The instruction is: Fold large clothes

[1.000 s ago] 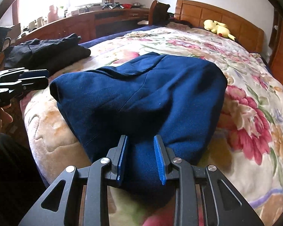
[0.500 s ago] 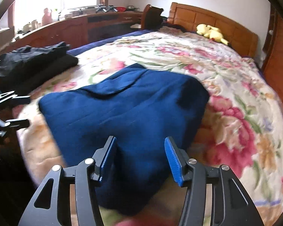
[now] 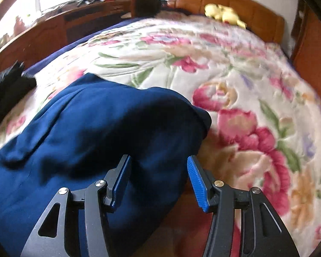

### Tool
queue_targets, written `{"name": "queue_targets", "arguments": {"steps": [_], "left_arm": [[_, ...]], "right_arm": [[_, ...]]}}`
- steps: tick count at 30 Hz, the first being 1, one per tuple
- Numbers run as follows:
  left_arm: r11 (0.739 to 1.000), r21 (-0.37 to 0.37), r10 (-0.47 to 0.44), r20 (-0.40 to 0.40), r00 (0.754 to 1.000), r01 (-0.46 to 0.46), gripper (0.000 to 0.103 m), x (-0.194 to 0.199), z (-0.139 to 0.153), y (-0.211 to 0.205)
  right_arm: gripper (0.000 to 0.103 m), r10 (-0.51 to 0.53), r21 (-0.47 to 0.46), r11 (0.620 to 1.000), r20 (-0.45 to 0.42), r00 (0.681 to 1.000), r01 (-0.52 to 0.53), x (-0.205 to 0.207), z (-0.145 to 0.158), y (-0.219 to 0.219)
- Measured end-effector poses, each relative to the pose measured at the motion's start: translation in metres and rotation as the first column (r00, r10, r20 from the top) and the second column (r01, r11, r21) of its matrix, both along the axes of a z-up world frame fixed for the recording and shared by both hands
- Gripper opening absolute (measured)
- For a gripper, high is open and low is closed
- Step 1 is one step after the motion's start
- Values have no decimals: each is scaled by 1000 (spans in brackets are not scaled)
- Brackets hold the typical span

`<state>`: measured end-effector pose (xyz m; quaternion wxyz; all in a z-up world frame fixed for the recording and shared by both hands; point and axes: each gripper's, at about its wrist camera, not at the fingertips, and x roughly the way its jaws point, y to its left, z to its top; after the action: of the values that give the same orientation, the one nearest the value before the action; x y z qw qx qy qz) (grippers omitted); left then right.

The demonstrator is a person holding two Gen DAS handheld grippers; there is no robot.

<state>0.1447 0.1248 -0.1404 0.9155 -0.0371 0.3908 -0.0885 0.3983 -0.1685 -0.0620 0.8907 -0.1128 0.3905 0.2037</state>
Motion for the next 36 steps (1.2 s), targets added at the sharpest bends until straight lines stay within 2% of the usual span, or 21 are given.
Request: {"name": "queue_targets", "arguments": {"steps": [4,6,11,15,18,19,20,21,22,25,31,36], "left_arm": [[1000,-8,-14,-2,1000,14,78,1,-1,-5],[1000,-20,-24,-6,1000,23,78,2,-1,-6],[997,-50,-66,-25,998,64,52,4,-5,-13],[997,-62,-42,-42,998,39,49,12,-9,-14],[995,-91,-33,-62,998,28,47,18,-11,-13],[994,-101,-49,-68,996,42,35,19,-12,-15],[991,-122,-70,-77,995,60,27,19,-13,-16],[991,-125,-66,-78,995,56,25,19,-13,-17],[991,-121,-65,-77,995,56,18,19,-13,-17],[991,-118,-62,-52,997,56,13,15,-7,-18],[996,-83,-38,55,998,42,8,3,19,-24],[998,-65,-19,141,990,28,7,-3,44,-21]], "right_arm": [[70,-17,37,999,-41,999,18,24,-10,-3],[72,-18,72,997,-81,997,23,34,-17,-7],[75,-6,146,989,-128,992,24,45,-27,-14],[74,15,224,974,-192,981,29,57,-37,-28],[64,36,277,961,-211,977,24,59,-40,-34],[57,45,289,957,-211,976,18,59,-40,-34],[54,54,293,956,-208,977,10,58,-40,-34],[44,64,293,956,-203,977,-1,56,-39,-33],[38,78,294,956,-200,977,-16,53,-38,-31],[24,92,265,964,-185,978,-40,48,-33,-29],[13,51,238,971,-59,997,-35,27,-10,-30],[11,56,243,968,52,997,-67,4,28,-23]]}}
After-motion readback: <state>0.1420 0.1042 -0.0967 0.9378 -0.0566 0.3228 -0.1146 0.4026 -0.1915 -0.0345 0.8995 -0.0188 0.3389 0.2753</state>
